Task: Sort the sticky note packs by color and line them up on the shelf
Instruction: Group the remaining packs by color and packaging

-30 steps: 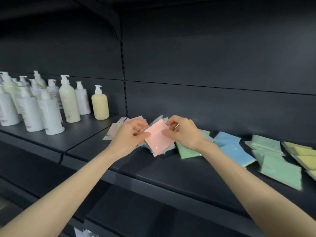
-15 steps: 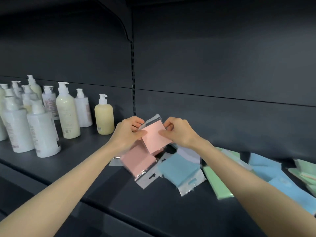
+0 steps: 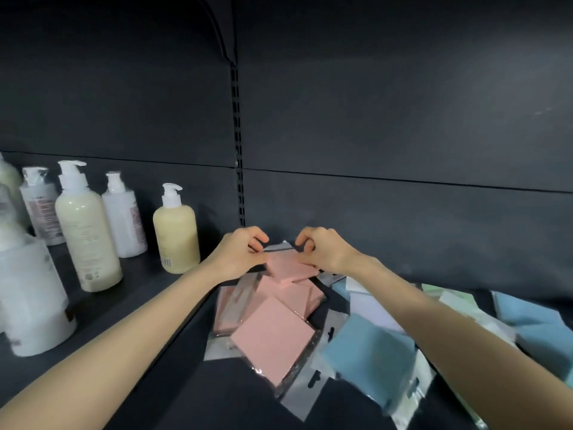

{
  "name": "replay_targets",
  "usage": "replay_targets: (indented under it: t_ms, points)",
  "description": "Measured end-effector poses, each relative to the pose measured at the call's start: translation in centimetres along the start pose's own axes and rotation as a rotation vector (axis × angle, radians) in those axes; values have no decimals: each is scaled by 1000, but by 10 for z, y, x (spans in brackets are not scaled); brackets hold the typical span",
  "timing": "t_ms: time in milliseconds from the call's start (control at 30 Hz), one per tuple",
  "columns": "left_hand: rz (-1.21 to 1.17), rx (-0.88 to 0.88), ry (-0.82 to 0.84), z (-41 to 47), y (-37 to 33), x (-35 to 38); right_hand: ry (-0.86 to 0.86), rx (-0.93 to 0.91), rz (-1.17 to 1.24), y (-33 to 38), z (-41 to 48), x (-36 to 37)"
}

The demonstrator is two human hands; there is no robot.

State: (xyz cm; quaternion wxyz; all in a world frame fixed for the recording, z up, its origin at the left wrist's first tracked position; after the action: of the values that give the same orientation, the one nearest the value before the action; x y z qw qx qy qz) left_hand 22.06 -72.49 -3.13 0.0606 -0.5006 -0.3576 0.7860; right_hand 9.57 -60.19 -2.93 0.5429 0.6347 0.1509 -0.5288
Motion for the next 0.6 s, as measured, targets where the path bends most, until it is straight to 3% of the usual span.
replay_targets:
  t_ms: [233,600]
  points:
    - [29,112,163,14,11,-7,-43,133,-36,3,-3,0]
    - [18,524,101,5,-77,-13,-331,256,-257,11,-82,-77]
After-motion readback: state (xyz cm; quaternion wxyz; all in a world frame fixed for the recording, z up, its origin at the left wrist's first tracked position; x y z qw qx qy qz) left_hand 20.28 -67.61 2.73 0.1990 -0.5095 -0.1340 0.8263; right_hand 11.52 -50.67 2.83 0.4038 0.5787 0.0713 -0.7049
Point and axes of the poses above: each hand's wrist, its own z-axis towards the middle knuckle, its own x-axis out of the palm, y = z × x, the point moved 4 cm from there along z, towards the middle knuckle
